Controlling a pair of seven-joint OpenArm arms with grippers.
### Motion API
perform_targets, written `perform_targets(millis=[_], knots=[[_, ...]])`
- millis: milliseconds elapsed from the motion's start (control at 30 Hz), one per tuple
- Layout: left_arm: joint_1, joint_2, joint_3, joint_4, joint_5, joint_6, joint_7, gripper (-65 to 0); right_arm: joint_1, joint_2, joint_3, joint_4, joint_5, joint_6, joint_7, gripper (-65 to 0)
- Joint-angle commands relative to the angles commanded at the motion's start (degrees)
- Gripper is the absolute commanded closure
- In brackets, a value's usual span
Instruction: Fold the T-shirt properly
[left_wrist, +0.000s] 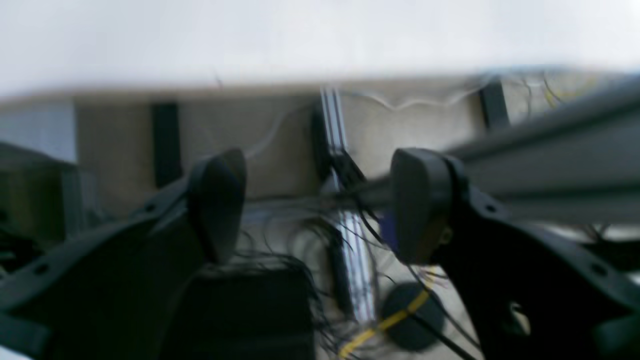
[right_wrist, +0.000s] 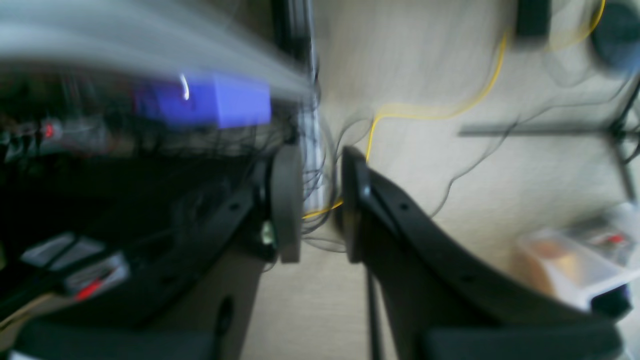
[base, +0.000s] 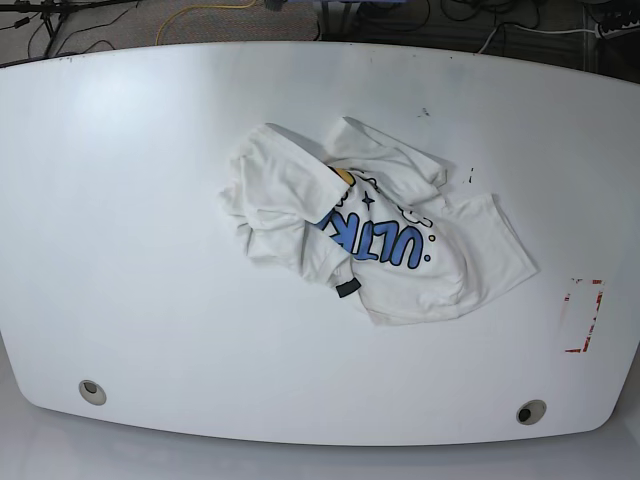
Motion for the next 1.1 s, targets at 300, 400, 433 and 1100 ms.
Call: perform_targets(millis=[300, 400, 433, 1100], knots=[[-0.8, 0.0, -3.1, 2.9, -0.2, -0.1, -0.5, -41.5, 1.8, -1.4, 6.0, 4.5, 5.6, 0.23, 0.3, -13.2], [-1.7, -0.3, -3.8, 4.6, 0.0, 0.0, 0.4, -41.2, 3.3, -1.6, 6.1, 5.9, 9.0, 0.44, 0.2, -13.0], [-2.3, -0.4, -4.4, 5.5, 0.0, -0.1, 1.1, -41.1, 4.0, -1.7, 5.9, 6.5, 10.7, 0.52, 0.1, -12.9], [-18.3, -0.7, -13.1, 8.4, -0.4, -1.6, 10.6, -45.6, 14.2, -1.0, -8.4, 7.0, 4.5, 0.42, 0.3, -23.3]])
